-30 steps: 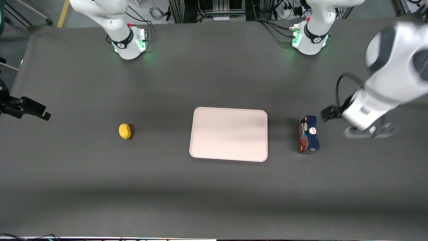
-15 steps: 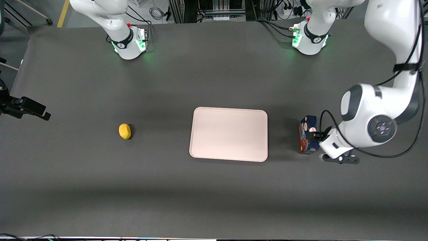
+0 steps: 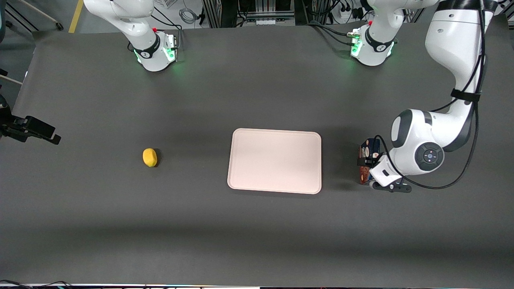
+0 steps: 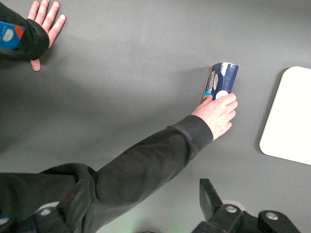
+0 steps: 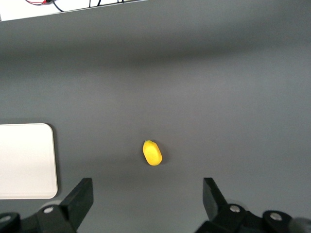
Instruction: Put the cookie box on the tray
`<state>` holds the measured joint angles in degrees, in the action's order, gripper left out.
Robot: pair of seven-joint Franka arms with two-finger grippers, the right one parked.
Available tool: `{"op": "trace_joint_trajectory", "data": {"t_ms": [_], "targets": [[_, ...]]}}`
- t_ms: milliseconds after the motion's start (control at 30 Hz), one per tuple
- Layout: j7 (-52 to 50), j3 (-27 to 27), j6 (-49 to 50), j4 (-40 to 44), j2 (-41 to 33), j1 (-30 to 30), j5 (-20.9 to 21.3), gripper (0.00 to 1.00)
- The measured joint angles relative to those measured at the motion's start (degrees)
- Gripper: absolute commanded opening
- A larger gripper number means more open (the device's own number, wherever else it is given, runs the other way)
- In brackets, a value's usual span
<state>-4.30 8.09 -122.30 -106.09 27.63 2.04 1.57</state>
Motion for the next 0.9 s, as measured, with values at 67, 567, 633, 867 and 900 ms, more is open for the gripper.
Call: {"op": "trace_joint_trajectory", "data": {"t_ms": [67, 567, 633, 867, 900], "targets": [[0.0, 0.0, -0.6, -0.8, 0.0, 0.0, 0.0, 0.23], [0.0, -0.1, -1.0, -1.4, -0.8, 0.0, 0.0, 0.01], [0.0, -0.1, -1.0, -1.3, -1.0, -0.1, 0.0, 0.01], [-0.7, -0.1, 4.8, 2.4, -3.2, -0.2, -0.2, 0.02], [-1.4, -0.1, 6.9, 3.9, -3.6, -0.2, -0.3, 0.02]]}}
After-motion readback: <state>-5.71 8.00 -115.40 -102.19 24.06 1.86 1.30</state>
